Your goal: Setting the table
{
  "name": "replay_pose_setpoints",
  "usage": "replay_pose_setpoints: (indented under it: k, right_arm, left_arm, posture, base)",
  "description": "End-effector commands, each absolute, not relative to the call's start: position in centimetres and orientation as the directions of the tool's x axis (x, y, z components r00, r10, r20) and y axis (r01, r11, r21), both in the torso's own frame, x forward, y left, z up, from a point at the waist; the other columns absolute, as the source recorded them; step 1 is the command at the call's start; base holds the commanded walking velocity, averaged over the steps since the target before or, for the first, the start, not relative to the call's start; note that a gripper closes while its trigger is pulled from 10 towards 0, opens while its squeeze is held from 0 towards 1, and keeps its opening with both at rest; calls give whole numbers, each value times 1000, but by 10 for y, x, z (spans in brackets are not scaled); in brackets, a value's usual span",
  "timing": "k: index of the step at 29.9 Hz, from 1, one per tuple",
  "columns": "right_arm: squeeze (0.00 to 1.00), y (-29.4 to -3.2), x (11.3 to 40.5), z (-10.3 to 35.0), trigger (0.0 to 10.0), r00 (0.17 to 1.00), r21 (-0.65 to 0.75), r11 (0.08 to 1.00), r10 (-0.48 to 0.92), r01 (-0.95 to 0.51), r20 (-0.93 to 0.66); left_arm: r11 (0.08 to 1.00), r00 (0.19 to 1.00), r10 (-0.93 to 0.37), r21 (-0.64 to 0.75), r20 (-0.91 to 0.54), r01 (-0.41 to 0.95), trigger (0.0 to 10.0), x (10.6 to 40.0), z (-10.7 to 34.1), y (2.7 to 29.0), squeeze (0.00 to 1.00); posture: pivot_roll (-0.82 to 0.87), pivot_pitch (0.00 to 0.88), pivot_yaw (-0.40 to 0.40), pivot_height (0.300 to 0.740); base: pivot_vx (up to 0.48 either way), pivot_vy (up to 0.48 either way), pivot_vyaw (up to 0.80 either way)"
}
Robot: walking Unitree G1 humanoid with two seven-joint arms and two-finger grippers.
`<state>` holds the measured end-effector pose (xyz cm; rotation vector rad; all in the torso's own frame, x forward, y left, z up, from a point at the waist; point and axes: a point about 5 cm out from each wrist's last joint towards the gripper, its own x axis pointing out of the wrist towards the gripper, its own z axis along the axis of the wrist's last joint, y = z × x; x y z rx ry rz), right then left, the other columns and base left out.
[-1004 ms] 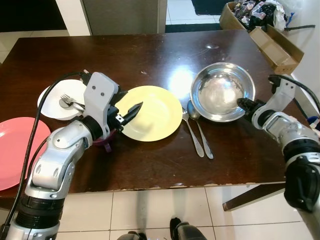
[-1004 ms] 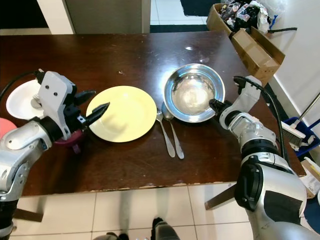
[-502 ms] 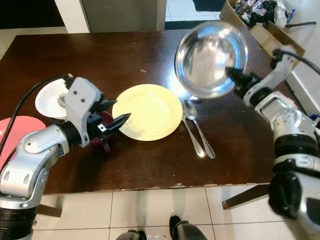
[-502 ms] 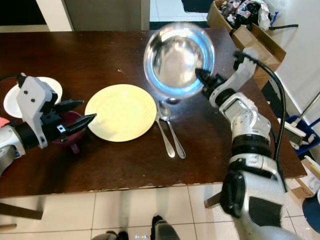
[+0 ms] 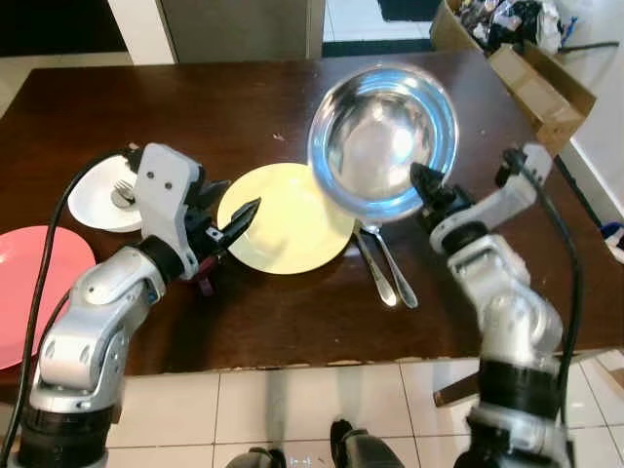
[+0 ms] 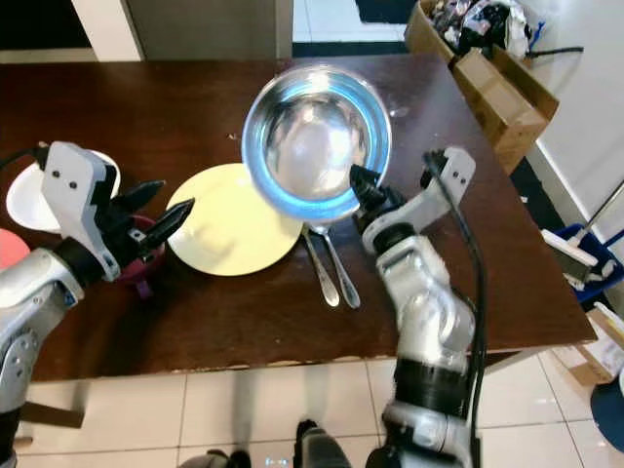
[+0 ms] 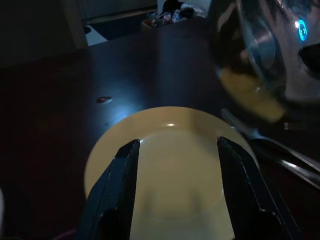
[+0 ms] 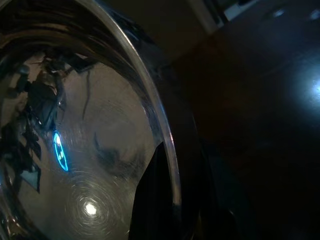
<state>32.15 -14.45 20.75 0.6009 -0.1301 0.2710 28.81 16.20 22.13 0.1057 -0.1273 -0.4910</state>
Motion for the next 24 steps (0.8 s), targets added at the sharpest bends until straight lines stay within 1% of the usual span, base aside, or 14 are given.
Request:
replay_pose_setpoints:
  k: [1,2,4,6,7,8,12,13,14,16,17,20,24]
  right_arm:
    - [0,-142,313,217,10000,944,481,820,206,-310,258]
    - [0,-137,308,215,10000,935,421,844,236,-332,265]
    - [0,-122,293,208,10000,914,336,855,330,-395,235]
    - [0,-115,284,201,10000,904,317,848,380,-426,197]
    - [0,-114,281,198,10000,906,341,840,383,-422,177]
    - [0,-116,275,194,10000,920,414,822,366,-390,141]
    - [0,-117,272,192,10000,925,452,809,357,-375,129]
    - [0,-118,266,191,10000,936,513,786,329,-346,127]
    - [0,-118,266,191,10000,936,513,786,329,-346,127]
    - [0,-120,265,190,10000,944,565,760,302,-322,133]
    - [0,-119,265,189,10000,946,569,758,293,-319,140]
    - [0,-117,266,189,10000,939,519,783,308,-342,154]
    - [0,-114,268,190,10000,942,531,779,305,-332,141]
  left_arm:
    - [892,890,-445,138,101,431,10000,285,220,166,322]
    - [897,896,-433,145,99,417,10000,283,217,167,322]
    - [901,904,-419,162,82,403,10000,277,208,167,325]
    - [901,908,-414,171,66,399,10000,272,202,167,322]
    - [904,912,-406,170,60,392,10000,270,199,167,325]
    - [913,922,-383,173,55,369,10000,267,196,170,329]
    - [921,930,-364,173,55,351,10000,266,195,172,325]
    - [928,937,-345,169,60,331,10000,264,195,174,329]
    - [928,937,-345,169,60,331,10000,264,195,174,329]
    - [931,940,-336,171,61,322,10000,263,194,175,329]
    - [931,940,-336,171,58,323,10000,262,193,174,333]
    - [932,943,-330,179,54,316,10000,263,190,172,333]
    - [944,951,-303,156,57,292,10000,265,188,170,341]
  posture:
    - [-102,105,55,740]
    - [-107,103,50,740]
    - [-110,106,44,740]
    - [-112,108,37,740]
    - [-112,109,35,740]
    - [-112,110,28,740]
    - [-114,111,27,740]
    - [-118,112,26,740]
    - [-118,112,26,740]
    - [-119,114,27,740]
    - [-119,113,29,740]
    - [-119,114,36,740]
    - [-118,114,37,740]
  base:
    - [0,0,0]
    - [0,0,0]
    - [0,0,0]
    - [0,0,0]
    - [0,0,0]
    - [0,0,0]
    - [0,0,0]
    - [0,0,0]
    - [0,0,0]
    - [0,0,0]
    - [0,0,0]
    - [0,0,0]
    - [0,0,0]
